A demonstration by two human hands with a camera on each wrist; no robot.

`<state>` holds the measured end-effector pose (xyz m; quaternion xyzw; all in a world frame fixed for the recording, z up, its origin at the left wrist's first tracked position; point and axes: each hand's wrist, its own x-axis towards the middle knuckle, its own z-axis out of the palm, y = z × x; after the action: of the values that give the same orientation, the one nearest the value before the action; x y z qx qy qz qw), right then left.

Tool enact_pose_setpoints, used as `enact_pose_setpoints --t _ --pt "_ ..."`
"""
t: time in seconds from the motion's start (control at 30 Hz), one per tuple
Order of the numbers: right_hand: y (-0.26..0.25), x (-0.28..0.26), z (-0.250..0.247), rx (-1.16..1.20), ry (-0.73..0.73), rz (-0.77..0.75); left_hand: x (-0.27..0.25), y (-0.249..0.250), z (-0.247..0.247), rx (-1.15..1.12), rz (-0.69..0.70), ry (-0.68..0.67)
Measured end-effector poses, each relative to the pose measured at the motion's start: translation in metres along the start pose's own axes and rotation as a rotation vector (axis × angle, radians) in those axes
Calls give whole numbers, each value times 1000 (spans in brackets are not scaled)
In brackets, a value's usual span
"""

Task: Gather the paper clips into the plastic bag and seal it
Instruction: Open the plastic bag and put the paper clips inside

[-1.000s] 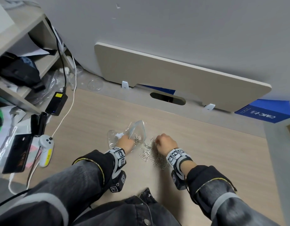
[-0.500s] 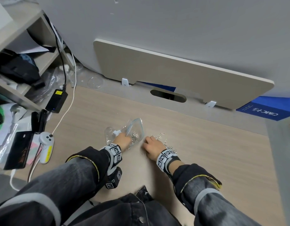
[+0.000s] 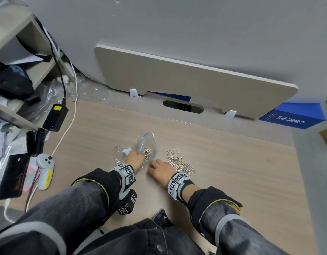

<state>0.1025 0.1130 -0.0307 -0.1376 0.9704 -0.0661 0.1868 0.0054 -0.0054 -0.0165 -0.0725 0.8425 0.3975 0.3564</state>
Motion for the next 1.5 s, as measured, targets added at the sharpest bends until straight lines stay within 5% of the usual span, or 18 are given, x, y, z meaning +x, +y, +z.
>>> enact_pose_setpoints --t 0.27,0.37,0.5,1.13,1.5 --pt "47 -29 -1 34 34 154 -5 1 7 -10 -41 -126" --pt "61 -45 -11 192 115 433 -7 3 13 8 -29 -160" --pt "66 -62 -10 358 -41 731 -10 7 21 21 -15 -186" --pt "60 -39 4 550 5 739 -9 -3 22 56 -20 -207" --pt "69 -25 -32 1202 201 799 -8 -2 21 53 -56 -243"
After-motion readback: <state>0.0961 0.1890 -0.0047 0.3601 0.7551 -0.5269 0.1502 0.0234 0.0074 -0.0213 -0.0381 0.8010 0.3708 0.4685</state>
